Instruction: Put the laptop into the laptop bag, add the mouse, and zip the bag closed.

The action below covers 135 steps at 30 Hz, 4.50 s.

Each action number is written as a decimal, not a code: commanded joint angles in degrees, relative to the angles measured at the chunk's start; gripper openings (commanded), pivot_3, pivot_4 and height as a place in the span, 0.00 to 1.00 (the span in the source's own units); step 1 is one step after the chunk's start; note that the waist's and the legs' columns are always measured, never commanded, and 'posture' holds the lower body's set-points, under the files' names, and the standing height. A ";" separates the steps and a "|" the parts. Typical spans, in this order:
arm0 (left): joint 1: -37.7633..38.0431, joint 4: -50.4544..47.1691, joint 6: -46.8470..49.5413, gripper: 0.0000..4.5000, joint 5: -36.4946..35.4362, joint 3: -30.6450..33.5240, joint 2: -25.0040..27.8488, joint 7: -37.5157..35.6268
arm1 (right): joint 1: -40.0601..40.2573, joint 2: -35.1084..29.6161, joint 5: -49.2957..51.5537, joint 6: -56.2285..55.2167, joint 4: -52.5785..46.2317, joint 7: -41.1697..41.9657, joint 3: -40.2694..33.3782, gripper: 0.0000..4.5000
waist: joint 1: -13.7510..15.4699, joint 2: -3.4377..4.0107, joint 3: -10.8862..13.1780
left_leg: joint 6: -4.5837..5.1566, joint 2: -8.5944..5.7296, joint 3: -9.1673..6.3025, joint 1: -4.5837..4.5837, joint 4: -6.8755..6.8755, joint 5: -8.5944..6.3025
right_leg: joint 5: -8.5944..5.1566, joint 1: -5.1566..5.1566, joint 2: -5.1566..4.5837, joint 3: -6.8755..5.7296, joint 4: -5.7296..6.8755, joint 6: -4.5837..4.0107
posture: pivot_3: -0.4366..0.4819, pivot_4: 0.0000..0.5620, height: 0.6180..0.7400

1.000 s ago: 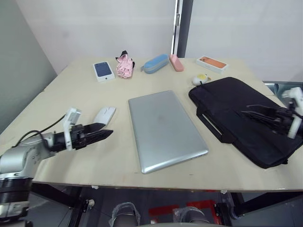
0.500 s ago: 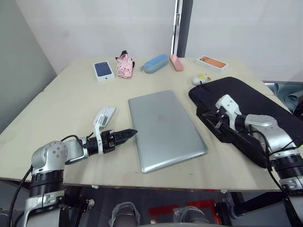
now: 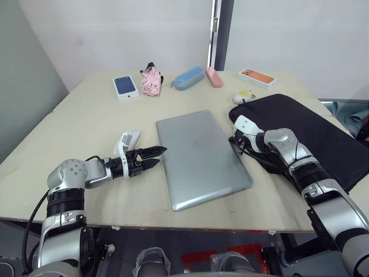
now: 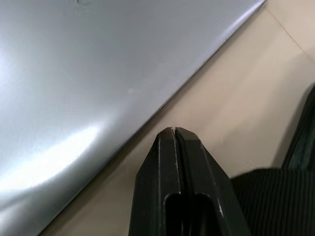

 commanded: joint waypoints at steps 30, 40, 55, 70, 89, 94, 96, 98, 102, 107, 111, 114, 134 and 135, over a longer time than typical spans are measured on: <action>-3.22 3.48 -2.05 0.66 7.32 -9.11 2.31 -12.20 | 2.80 1.97 2.79 7.71 -12.76 11.31 -1.76 0.00 | -0.84 0.27 -0.35 | -0.02 -0.12 0.02 -0.03 -0.48 0.01 | 0.00 0.09 -0.16 -0.09 -0.62 0.01 | 0.48 0.27 1.00; -4.45 1.58 1.64 0.08 5.62 -8.96 6.29 -15.80 | -0.33 -4.27 10.26 10.56 -22.81 16.22 -7.93 0.00 | -0.21 0.22 -0.23 | 0.02 -0.17 0.06 -0.27 -1.13 0.20 | 0.01 -0.09 -0.13 -0.21 -1.21 0.03 | 0.48 0.27 1.00; -6.65 -7.17 10.72 0.07 -0.99 -1.91 7.20 -13.34 | 17.89 -20.02 24.06 26.42 -50.00 16.36 -22.16 0.00 | 0.81 0.14 -0.11 | -0.31 0.15 0.02 -0.21 -1.29 0.28 | 0.01 -0.07 0.21 -0.27 -1.38 0.02 | 0.48 0.27 1.00; -14.04 -8.84 11.21 0.07 -8.62 -3.03 13.70 -17.39 | 38.31 -18.36 23.60 30.64 -62.48 -3.79 -31.49 0.34 | 1.32 0.20 -0.04 | -0.54 0.09 0.11 -0.12 -1.20 0.16 | 0.01 -0.07 0.14 -0.16 -1.28 0.04 | 0.48 0.27 1.00; -12.28 -6.63 8.25 0.07 -5.83 -5.00 10.74 -16.44 | 32.02 -16.03 13.24 15.44 -46.12 -10.40 -22.36 0.63 | 0.63 0.22 -0.02 | -0.61 0.11 0.11 -0.16 -1.15 0.20 | 0.03 -0.09 0.21 -0.13 -1.21 0.08 | 0.48 0.27 1.00; -9.30 -2.77 4.19 0.07 -2.71 -5.76 12.94 -18.86 | 34.77 -18.45 14.36 14.97 -46.64 -7.90 -24.44 0.63 | 0.62 0.21 -0.01 | -0.60 0.12 0.10 -0.16 -1.17 0.20 | 0.03 -0.08 0.22 -0.14 -1.24 0.08 | 0.48 0.27 1.00; -8.73 -1.86 2.75 0.07 -1.81 -6.88 13.46 -20.28 | 34.04 -18.39 13.22 14.79 -45.63 -8.42 -23.25 0.63 | 0.52 0.21 -0.01 | -0.58 0.12 0.12 -0.15 -1.14 0.21 | 0.04 -0.08 0.22 -0.12 -1.23 0.09 | 0.48 0.27 1.00; -8.67 -0.96 1.62 0.07 -1.04 -7.73 13.77 -21.28 | 33.53 -18.10 12.98 15.20 -45.56 -8.62 -22.70 0.63 | 0.62 0.21 -0.01 | -0.58 0.12 0.10 -0.14 -1.06 0.20 | 0.04 -0.07 0.21 -0.13 -1.15 0.09 | 0.48 0.27 1.00; -8.75 0.01 0.52 0.07 -0.34 -8.21 13.99 -22.56 | 36.52 -19.23 15.42 15.69 -49.27 -5.25 -23.67 0.63 | 0.82 0.21 -0.01 | -0.55 0.11 0.09 -0.14 -1.03 0.19 | 0.04 -0.07 0.18 -0.13 -1.10 0.09 | 0.48 0.27 1.00; -8.24 -0.50 0.67 0.07 -0.07 -8.47 14.02 -23.57 | 36.27 -20.41 14.74 15.72 -48.72 -4.91 -23.62 0.63 | 0.67 0.20 -0.01 | -0.53 0.10 0.10 -0.16 -1.02 0.19 | 0.04 -0.07 0.18 -0.13 -1.13 0.08 | 0.48 0.27 1.00; -8.82 0.00 0.31 0.07 0.28 -8.71 13.52 -23.96 | 32.92 -20.26 13.25 16.19 -47.37 -5.56 -21.80 0.63 | 0.48 0.20 -0.01 | -0.53 0.11 0.11 -0.09 -0.95 0.19 | 0.04 -0.07 0.18 -0.08 -0.95 0.08 | 0.48 0.27 1.00; -9.20 0.12 0.32 0.07 0.00 -8.34 13.18 -24.02 | 32.53 -19.92 13.48 16.64 -48.69 -5.25 -21.30 0.63 | 0.62 0.20 -0.01 | -0.53 0.12 0.10 -0.09 -0.95 0.19 | 0.03 -0.07 0.19 -0.09 -0.92 0.08 | 0.48 0.27 1.00; -11.35 -1.69 6.19 0.07 -3.33 0.25 7.38 -16.40 | 27.26 -16.32 6.52 19.80 -37.59 -10.37 -15.18 0.38 | 0.65 0.19 0.00 | -0.52 0.10 0.08 -0.13 -0.91 0.23 | 0.04 -0.07 0.18 -0.12 -0.93 0.08 | 0.48 0.27 1.00; -11.53 -1.71 6.39 0.07 -3.39 0.79 7.07 -15.81 | 27.47 -16.08 6.72 20.40 -37.42 -10.53 -15.27 0.30 | 0.66 0.19 0.00 | -0.52 0.09 0.08 -0.12 -0.90 0.23 | 0.04 -0.06 0.18 -0.11 -0.92 0.08 | 0.48 0.27 1.00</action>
